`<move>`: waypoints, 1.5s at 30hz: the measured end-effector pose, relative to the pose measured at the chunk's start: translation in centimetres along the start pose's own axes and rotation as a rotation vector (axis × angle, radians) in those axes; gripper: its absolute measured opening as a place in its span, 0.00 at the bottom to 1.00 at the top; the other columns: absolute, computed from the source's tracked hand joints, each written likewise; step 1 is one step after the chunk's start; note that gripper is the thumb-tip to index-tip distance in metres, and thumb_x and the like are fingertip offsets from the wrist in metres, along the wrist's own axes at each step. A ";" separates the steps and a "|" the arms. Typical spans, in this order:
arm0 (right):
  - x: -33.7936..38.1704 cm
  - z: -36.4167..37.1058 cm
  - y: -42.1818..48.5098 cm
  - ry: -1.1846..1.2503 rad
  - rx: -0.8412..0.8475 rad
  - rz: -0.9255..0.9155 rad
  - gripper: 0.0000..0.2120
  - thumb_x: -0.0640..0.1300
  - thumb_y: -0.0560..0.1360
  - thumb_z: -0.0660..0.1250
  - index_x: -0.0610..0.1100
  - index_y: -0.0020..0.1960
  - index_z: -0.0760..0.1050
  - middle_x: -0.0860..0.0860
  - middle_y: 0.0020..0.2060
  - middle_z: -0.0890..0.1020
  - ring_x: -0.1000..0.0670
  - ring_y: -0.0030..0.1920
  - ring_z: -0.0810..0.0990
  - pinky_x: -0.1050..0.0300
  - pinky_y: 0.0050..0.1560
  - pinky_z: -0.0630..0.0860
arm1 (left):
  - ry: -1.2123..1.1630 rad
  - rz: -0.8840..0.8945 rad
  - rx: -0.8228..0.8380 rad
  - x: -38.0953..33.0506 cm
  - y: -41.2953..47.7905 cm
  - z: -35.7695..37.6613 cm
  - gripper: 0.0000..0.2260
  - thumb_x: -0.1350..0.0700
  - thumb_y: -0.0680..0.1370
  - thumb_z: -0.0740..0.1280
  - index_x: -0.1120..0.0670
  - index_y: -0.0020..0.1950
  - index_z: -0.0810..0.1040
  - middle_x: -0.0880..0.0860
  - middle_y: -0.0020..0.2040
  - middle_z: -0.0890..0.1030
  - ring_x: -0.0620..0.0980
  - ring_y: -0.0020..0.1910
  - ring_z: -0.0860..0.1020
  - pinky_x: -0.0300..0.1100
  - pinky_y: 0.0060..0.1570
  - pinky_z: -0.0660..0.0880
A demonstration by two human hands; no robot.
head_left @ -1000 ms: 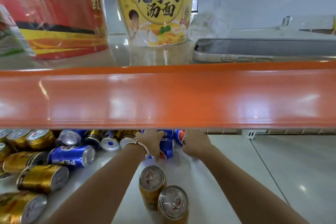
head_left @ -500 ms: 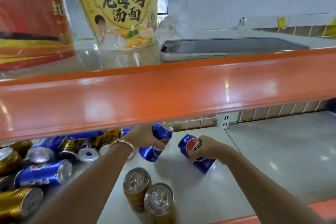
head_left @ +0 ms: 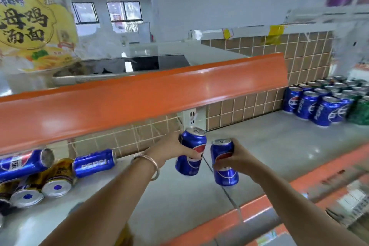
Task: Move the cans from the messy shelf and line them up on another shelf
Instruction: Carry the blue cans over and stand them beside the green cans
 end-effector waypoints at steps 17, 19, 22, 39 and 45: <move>-14.5 -29.2 -4.4 0.029 -0.314 0.067 0.35 0.36 0.60 0.79 0.49 0.59 0.63 0.47 0.52 0.75 0.45 0.53 0.74 0.53 0.46 0.72 | -0.257 0.044 0.006 -10.4 8.2 24.1 0.24 0.64 0.61 0.78 0.52 0.55 0.78 0.48 0.49 0.82 0.46 0.50 0.79 0.35 0.41 0.71; -15.9 -31.6 -4.8 0.014 -0.322 0.092 0.35 0.38 0.61 0.79 0.50 0.58 0.61 0.48 0.51 0.73 0.45 0.53 0.73 0.52 0.48 0.71 | -0.236 0.051 0.027 -11.7 9.0 26.4 0.25 0.64 0.61 0.79 0.52 0.55 0.78 0.48 0.49 0.83 0.47 0.51 0.79 0.36 0.43 0.72; -17.2 -34.9 -5.2 -0.037 -0.353 0.086 0.36 0.40 0.60 0.79 0.51 0.58 0.60 0.50 0.51 0.74 0.45 0.54 0.74 0.52 0.49 0.72 | -0.229 0.048 0.048 -13.0 10.4 29.2 0.26 0.64 0.60 0.79 0.52 0.56 0.78 0.49 0.50 0.83 0.48 0.52 0.80 0.38 0.46 0.73; -20.7 -45.7 4.7 -0.093 -0.376 0.086 0.37 0.43 0.56 0.80 0.52 0.58 0.63 0.52 0.51 0.78 0.47 0.53 0.78 0.45 0.58 0.75 | -0.277 0.095 0.116 -21.1 23.4 39.0 0.28 0.62 0.60 0.80 0.49 0.57 0.76 0.46 0.54 0.81 0.47 0.55 0.78 0.47 0.59 0.74; -22.5 -48.7 8.2 -0.133 -0.347 0.130 0.43 0.50 0.50 0.80 0.56 0.59 0.62 0.54 0.52 0.79 0.48 0.54 0.78 0.42 0.59 0.73 | -0.314 0.068 0.119 -23.1 26.8 41.8 0.23 0.63 0.61 0.79 0.45 0.49 0.76 0.43 0.48 0.82 0.44 0.52 0.78 0.38 0.50 0.73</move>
Point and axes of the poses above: each hand's wrist, its own y-axis towards the middle knuckle, its own z-axis out of the palm, x = y × z, the point moved 10 cm from there along y, towards the middle knuckle
